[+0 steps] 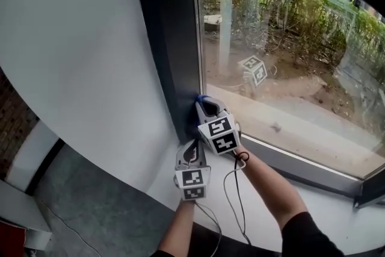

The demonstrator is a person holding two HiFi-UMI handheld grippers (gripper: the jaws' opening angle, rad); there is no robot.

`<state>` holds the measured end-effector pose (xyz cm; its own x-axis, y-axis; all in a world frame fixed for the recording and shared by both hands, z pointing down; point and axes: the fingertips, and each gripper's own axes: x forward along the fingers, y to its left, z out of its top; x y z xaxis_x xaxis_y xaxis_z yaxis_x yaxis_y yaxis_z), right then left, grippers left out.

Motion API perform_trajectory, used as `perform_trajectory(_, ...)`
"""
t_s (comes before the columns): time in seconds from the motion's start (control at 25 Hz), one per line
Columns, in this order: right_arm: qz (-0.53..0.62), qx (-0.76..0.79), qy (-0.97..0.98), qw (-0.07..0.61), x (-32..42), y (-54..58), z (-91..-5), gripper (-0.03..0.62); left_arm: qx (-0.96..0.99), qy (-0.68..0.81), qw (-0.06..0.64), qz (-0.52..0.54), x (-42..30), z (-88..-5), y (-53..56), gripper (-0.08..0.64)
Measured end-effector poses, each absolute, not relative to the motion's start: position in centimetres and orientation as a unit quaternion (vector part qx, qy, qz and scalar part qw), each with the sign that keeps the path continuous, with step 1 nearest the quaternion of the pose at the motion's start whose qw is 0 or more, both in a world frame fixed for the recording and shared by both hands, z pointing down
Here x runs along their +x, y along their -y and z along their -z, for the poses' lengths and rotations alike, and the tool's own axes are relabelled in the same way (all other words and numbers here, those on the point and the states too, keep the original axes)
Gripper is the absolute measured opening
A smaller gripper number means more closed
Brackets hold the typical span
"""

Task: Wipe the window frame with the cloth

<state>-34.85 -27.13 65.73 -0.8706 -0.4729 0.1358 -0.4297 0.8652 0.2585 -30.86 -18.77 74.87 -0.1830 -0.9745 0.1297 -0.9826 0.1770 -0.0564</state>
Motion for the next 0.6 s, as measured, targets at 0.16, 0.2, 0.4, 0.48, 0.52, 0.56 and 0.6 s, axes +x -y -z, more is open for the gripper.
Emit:
perform_trajectory(0.16,0.098,0.253,0.959,0.085,-34.3,27.0,-66.3,0.023,0.638,0.767,0.021,-0.06,-30.0,-75.5,17.9,0.003)
perform_trajectory(0.2,0.101,0.253,0.958,0.085,-34.2,26.7,-66.7,0.022,0.638,0.768,0.022,-0.056,-29.9,-76.0,17.5,0.004)
perform_trajectory(0.4,0.151,0.23,0.956,0.097,-34.3,25.2,-67.3,0.022,0.64,0.768,0.011,-0.033,-28.7,-77.0,16.8,0.003)
perform_trajectory(0.48,0.151,0.232,0.957,0.092,-34.2,25.1,-67.1,0.022,0.641,0.767,0.013,-0.029,-28.0,-76.7,16.7,0.004)
perform_trajectory(0.52,0.154,0.239,0.955,0.087,-34.1,25.0,-67.1,0.023,0.639,0.768,0.019,-0.026,-27.8,-76.6,16.6,0.004)
perform_trajectory(0.56,0.158,0.25,0.952,0.082,-33.9,24.9,-67.2,0.022,0.637,0.77,0.027,-0.022,-27.6,-76.5,16.5,0.003)
perform_trajectory(0.6,0.158,0.26,0.949,0.078,-33.8,24.9,-67.4,0.022,0.633,0.773,0.036,-0.017,-27.4,-76.3,16.3,0.003)
